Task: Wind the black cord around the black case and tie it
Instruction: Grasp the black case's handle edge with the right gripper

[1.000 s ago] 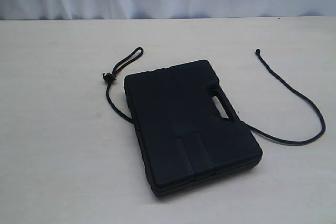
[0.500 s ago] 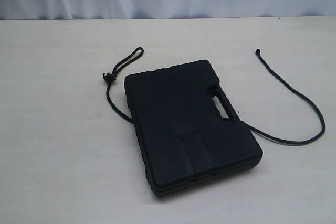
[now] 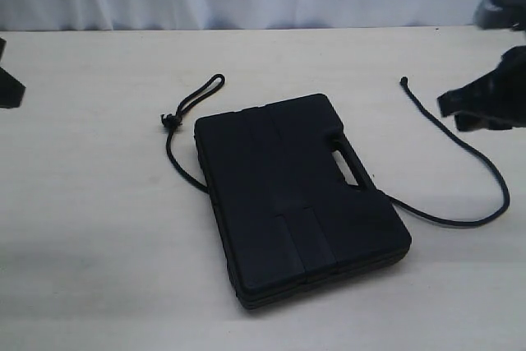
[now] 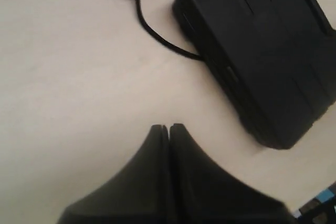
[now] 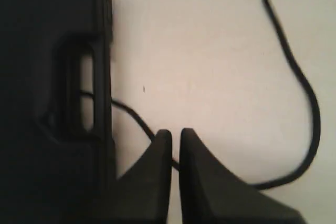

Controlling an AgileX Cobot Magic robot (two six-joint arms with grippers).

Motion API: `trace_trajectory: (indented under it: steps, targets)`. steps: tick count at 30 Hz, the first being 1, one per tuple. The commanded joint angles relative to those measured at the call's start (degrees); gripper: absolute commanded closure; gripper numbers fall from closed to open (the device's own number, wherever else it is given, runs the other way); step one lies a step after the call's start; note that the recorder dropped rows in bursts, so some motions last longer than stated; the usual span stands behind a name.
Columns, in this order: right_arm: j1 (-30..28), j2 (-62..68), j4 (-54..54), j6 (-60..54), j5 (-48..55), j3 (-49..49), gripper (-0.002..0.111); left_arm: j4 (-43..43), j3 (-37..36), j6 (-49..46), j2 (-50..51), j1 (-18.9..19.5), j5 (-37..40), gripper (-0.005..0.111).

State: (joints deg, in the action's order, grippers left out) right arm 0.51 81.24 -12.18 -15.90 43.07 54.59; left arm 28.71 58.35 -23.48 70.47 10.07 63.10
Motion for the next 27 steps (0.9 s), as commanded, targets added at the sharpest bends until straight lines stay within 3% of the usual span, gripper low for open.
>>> trace_trajectory:
  steps: [1, 3, 6, 10, 13, 15, 21, 27]
  targets:
    - [9.92, 11.31, 19.17, 11.99, 8.28, 8.55, 0.103, 0.96, -2.63, -3.92, 1.53, -4.33, -2.13, 0.107]
    - [13.9, 14.71, 21.33, 15.3, 7.81, 10.93, 0.103, -0.94, -3.79, -3.92, 1.53, -8.05, -3.45, 0.107]
    - [15.09, 19.6, 18.24, 15.9, 7.29, 14.43, 0.098, -4.21, -6.22, -3.92, 1.53, -13.88, -5.6, 0.107]
    - [14.66, 25.94, 12.75, 15.23, 6.22, 18.12, 0.078, -7.05, -9.32, -3.92, 1.53, -18.4, -7.28, 0.107]
    - [14.96, 29.44, 12.6, 15.23, 4.75, 19.69, 0.06, -7.05, -11.25, -3.92, 1.53, -19.48, -10.59, 0.107]
    - [14.96, 30.92, 12.6, 15.23, 3.48, 19.95, 0.056, -6.95, -11.86, -3.92, 1.53, -19.53, -12.06, 0.107]
    - [14.96, 34.45, 9.07, 15.08, 0.27, 19.95, 0.057, -5.03, -12.36, -4.99, 1.77, -19.53, -14.92, 0.1]
    - [14.96, 36.04, 2.33, 7.92, 0.11, 19.95, 0.058, 0.98, -12.36, -8.46, 3.49, -19.53, -15.78, 0.075]
